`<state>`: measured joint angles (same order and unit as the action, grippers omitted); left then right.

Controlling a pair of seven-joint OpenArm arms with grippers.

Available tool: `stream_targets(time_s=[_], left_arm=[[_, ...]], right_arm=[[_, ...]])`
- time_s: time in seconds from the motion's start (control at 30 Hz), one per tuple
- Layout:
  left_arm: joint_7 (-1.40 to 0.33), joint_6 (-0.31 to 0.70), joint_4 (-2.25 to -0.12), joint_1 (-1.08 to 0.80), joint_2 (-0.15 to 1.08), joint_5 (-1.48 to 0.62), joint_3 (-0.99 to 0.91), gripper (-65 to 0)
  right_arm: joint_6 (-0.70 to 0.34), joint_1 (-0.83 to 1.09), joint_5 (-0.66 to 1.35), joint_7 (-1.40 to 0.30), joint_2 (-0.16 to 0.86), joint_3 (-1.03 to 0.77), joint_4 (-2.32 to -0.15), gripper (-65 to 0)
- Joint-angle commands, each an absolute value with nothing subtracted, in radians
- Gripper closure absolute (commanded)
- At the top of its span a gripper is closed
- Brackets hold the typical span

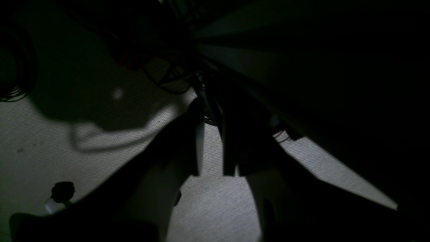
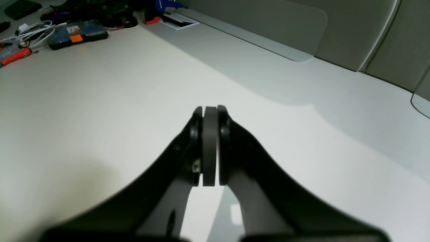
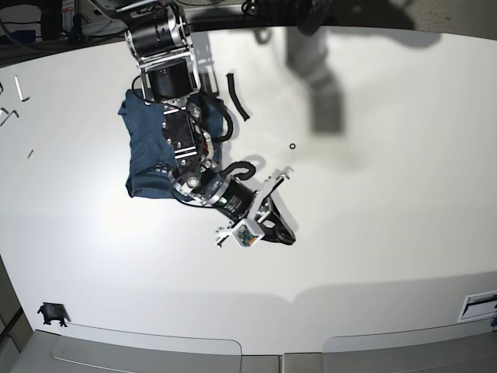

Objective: Fold the T-shirt properly

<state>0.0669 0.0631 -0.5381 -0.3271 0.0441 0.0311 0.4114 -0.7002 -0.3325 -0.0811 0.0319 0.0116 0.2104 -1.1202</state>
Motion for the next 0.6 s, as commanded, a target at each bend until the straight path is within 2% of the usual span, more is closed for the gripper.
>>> stream_targets(time_s=[0.0, 0.37, 0.57], left_arm=[[0.076, 0.073, -0.543, -0.339, 0.036, 0.033, 0.413, -8.1], [0.076, 0.074, -0.543, -0.339, 0.037, 0.033, 0.413, -8.1], [0.076, 0.074, -0.543, -0.338, 0.037, 0.033, 0.413, -8.1]], right_arm=[[-0.698, -0.362, -0.064, 0.059, 0.009, 0.21, -1.138, 0.0], [-0.695, -0.361, -0.064, 0.003, 0.005, 0.21, -1.137, 0.0], [-0.192, -0.363, -0.079, -0.092, -0.003, 0.21, -1.137, 0.0]])
